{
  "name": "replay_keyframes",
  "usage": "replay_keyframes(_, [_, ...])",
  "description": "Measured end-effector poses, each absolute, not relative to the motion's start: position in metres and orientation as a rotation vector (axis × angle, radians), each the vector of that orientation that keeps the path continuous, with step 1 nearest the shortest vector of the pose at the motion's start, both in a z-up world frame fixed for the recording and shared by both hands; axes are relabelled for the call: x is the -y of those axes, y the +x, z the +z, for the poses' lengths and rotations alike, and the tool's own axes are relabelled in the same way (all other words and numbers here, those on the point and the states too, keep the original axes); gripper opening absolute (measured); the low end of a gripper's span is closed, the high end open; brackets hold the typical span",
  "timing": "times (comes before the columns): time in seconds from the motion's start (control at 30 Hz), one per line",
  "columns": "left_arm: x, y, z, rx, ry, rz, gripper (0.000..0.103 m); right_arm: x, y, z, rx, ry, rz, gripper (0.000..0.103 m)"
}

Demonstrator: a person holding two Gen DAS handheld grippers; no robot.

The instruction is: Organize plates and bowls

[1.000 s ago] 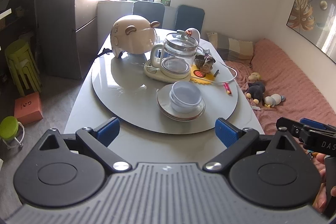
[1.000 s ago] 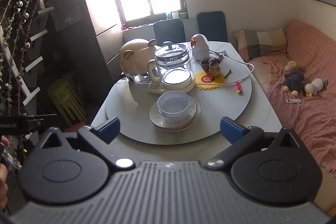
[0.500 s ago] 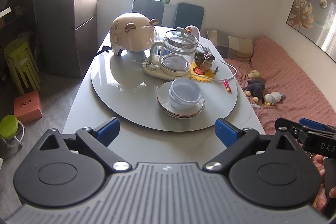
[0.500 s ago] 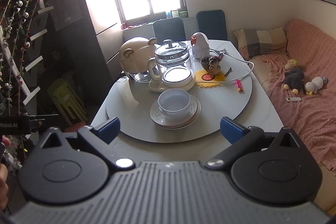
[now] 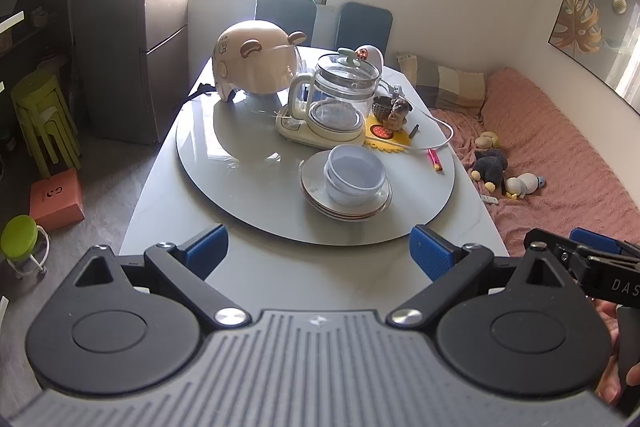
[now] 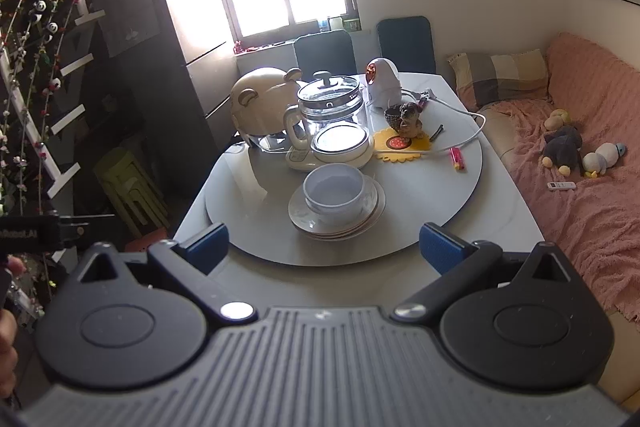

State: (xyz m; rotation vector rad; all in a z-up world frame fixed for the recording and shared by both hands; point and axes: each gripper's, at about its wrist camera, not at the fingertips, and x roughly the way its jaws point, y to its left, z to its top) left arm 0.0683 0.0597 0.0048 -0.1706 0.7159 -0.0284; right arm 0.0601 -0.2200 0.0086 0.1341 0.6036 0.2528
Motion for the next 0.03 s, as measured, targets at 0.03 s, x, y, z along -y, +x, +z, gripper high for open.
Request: replay_keyframes(0.03, [-0.0591,0.0688,0.0047,-0.717,-0.170,-0.027,0.099,0.2200,0.0605,0.0082,-0.607,0.132,0.254,0.103])
